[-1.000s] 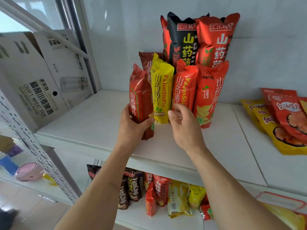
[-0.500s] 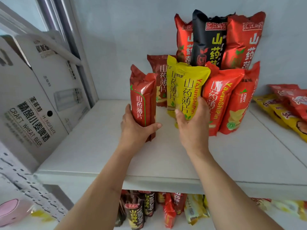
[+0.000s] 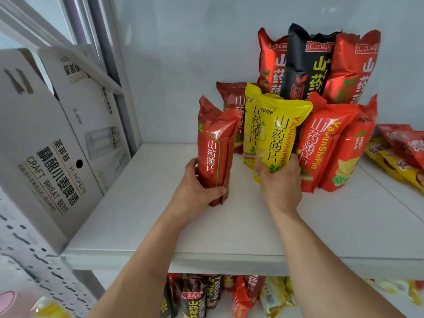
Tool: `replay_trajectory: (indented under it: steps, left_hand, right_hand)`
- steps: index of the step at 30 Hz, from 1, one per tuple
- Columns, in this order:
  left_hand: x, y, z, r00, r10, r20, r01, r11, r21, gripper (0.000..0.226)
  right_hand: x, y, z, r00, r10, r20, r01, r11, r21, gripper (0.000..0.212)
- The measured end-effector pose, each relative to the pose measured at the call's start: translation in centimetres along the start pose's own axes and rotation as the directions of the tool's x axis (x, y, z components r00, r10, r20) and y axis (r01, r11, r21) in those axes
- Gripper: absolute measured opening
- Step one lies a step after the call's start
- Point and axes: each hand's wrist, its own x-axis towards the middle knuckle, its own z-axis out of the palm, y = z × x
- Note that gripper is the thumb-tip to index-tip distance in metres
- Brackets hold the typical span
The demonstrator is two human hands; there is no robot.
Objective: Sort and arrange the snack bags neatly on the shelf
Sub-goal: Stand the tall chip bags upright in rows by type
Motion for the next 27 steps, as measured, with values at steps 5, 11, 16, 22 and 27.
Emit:
replay_trajectory:
  steps: [5,11,16,22,27]
  left_hand:
    - [-0.5,-0.1,-1.0,0.999,-0.034,-0.014,0.035,0.999,0.035,0.08]
    - [-0.9,0.2,-0.6,0.996,0.035,-0.078,-0.026,0.993,0.116,0.1]
    - [-0.8,0.5,-0.3,0.984,0.085,-0.156,-0.052,0.977,0.205,0.106]
    - [-2.1,-0.6,-2.9,0.995,0.039,-0.091,-0.037,0.999,0.03,0.078]
    - [-3.9,-0.8,-5.7,0.999,0.02,-0.028,-0.02,1.0,0.014,0.1]
  right_hand:
    - [0.1,0.4,0.3,0.999,0.007,0.041,-0.007,1.0,0.009,0.08]
    - [-1.0,0.2,0.5,0.975,-0.119,0.19,0.099,0.989,0.109,0.059]
    - [-1.8,-0.3,0.2,0.949,-0.161,0.272,0.112,0.976,0.188,0.055]
    - [-2.1,-0.8,0.6,0.911,-0.205,0.358,0.143,0.971,0.193,0.06]
    - [-3.1,-1.8,1.8,0.866,-0.255,0.43,0.164,0.957,0.238,0.06]
